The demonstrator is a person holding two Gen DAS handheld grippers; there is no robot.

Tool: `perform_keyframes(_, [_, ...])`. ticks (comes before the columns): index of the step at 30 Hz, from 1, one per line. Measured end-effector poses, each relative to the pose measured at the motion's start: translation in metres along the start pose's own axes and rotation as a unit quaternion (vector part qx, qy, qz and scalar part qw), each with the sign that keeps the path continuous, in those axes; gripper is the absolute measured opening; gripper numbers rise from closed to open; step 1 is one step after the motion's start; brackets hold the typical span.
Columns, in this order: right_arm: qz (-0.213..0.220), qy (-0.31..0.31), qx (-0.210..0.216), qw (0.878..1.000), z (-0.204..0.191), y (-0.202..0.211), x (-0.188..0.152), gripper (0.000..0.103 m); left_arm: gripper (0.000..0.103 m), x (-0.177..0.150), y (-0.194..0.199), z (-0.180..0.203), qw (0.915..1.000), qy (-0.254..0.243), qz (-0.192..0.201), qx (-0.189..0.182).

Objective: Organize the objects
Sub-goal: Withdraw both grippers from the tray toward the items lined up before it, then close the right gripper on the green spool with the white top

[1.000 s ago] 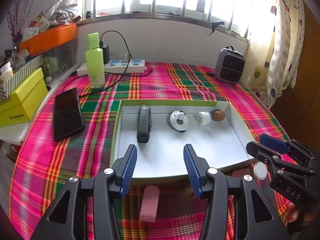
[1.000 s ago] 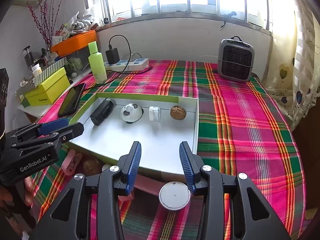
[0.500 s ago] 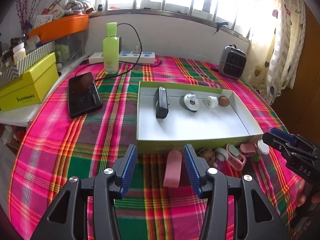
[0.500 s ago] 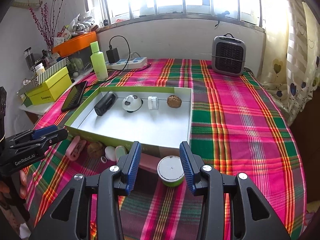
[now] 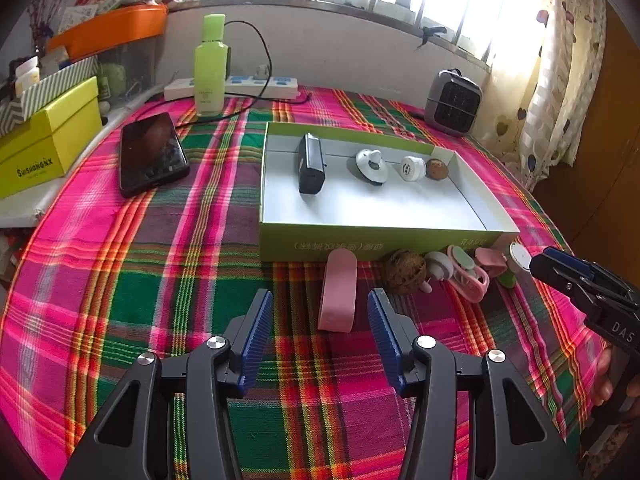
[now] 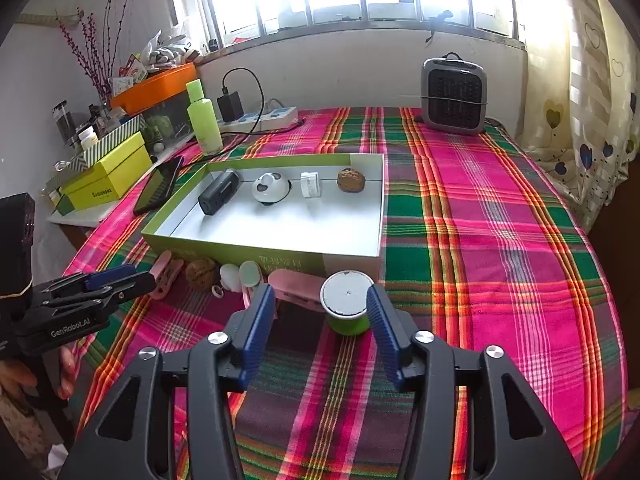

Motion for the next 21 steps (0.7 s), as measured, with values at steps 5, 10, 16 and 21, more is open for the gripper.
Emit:
perform_keyframes(5, [-0.004,-0.006,-0.005,1.000,0.005,-0.003,-0.003,0.051,0.048,-0.002,-0.006,0.001,1.0000,-0.003,-0.009,0.001])
perform_keyframes(10, [-0.010,-0.012,-0.010,1.000,0.010,-0.007,-0.005,0.051,0.048,-0.004,-0.013,-0.001,0.9998,0.005,-0.018,-0.001])
perform_keyframes(16, [-0.016,-0.018,-0.024,0.999,0.015,-0.017,-0.002,0.051,0.048,-0.002,-0.014,-0.002,0.9998,0.007,-0.018,-0.002])
perform_keyframes(21, [-0.021,-0.026,-0.029,0.999,0.020,-0.024,0.002,0.051,0.048,0.000,-0.018,-0.004,0.9998,0.004,-0.020,0.002])
Point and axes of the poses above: each gripper's, at about its wrist camera, not at the fingertips, and y roughly against the way its jaws point, z to its right, x to its top, the point moved 4 cm from there along -y, roughly the way its jaws point, and after that the axes turned 15 degrees about -y, right-handed, at the moved point
